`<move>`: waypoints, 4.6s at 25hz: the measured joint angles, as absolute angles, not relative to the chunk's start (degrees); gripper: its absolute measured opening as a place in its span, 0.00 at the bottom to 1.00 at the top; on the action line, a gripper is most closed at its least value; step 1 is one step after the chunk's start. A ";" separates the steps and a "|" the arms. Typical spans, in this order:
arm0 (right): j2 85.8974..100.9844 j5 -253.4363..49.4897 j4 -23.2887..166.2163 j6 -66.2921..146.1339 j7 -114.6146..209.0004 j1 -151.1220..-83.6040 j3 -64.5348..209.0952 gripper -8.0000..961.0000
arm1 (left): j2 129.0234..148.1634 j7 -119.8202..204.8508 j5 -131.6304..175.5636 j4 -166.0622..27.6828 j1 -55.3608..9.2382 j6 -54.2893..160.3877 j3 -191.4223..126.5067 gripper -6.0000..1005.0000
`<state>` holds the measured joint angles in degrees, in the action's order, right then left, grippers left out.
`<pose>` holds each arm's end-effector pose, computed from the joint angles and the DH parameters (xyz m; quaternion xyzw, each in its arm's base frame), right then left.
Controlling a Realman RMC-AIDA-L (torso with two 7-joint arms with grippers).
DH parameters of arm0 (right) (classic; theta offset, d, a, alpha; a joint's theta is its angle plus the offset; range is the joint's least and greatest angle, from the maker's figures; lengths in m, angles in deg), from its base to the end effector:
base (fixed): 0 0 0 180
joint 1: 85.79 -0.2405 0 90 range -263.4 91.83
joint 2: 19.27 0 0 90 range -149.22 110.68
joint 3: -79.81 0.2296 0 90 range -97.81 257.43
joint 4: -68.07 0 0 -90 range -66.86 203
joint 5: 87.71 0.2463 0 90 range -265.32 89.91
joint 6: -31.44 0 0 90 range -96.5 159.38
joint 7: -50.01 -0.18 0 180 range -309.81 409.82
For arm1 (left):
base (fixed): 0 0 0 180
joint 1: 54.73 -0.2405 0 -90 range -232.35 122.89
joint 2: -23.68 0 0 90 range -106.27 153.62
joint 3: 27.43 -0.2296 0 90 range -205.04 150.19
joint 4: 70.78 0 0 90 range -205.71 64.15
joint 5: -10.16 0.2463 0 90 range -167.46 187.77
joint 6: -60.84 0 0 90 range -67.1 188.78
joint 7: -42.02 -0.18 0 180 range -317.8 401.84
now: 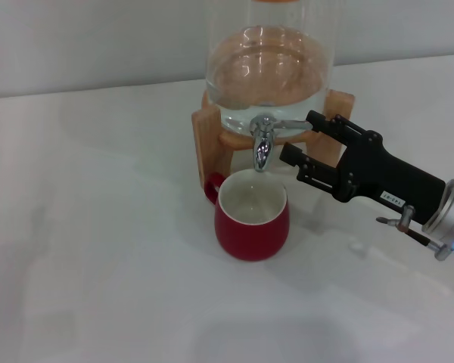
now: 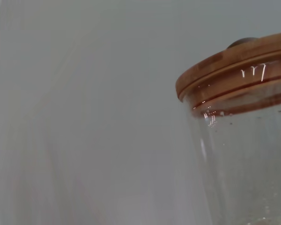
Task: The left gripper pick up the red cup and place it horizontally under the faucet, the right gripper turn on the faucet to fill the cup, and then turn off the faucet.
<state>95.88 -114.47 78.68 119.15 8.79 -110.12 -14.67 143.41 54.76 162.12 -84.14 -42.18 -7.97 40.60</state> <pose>0.2516 0.3306 -0.0379 -0.8251 0.1642 0.4538 0.2939 -0.3687 0.3176 -0.0133 -0.6537 -0.2826 -0.3043 0.6326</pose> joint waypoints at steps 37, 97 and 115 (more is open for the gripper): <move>95.90 -115.49 79.23 120.46 6.92 -109.88 -15.63 0.80 | 143.30 54.53 161.96 -84.31 -40.61 -6.77 40.25 0.86; 96.01 -115.94 82.03 128.34 6.06 -108.43 -21.82 0.80 | 143.22 54.69 161.95 -84.27 -40.31 -6.46 39.99 0.86; 96.33 -115.76 86.56 121.33 4.06 -109.74 -26.35 0.80 | 143.39 54.56 162.12 -84.40 -39.51 -5.09 39.37 0.86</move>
